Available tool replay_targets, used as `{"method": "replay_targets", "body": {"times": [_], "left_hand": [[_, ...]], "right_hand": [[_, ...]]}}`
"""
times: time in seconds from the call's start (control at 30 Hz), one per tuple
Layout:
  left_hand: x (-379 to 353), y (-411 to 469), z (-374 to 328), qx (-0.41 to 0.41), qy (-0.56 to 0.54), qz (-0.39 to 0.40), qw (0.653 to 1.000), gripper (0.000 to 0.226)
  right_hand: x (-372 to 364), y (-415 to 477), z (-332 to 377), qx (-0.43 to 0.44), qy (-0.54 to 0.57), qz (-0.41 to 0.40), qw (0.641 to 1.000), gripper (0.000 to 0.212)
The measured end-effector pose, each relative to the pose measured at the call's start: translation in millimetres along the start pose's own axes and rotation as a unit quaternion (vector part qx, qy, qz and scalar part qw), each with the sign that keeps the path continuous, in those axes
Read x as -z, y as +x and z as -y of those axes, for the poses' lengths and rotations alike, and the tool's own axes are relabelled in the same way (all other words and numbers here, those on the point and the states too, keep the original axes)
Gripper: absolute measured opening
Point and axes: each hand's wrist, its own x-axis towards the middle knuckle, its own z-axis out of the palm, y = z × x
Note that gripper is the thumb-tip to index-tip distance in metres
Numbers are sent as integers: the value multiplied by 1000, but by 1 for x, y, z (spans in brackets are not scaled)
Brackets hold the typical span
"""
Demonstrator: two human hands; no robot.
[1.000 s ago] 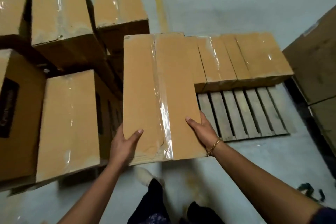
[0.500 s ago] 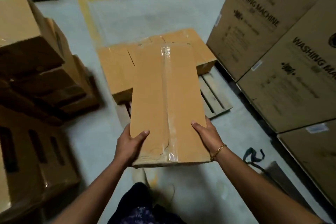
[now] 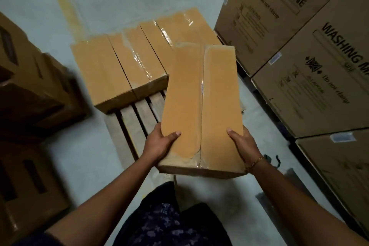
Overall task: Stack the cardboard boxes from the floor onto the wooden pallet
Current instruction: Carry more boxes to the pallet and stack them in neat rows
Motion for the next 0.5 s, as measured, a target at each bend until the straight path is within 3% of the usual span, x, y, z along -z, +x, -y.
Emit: {"method": "replay_targets", "body": {"times": [0.27,0.5], "left_hand": [[-76,70,-59,16,17,-7,1000,71],[-196,111,-88,51,14,-62,997,62]], "right_hand": [[63,101,16,-15,10,5,1000,48],[146,223,8,-17,-16,61,998,53]]}}
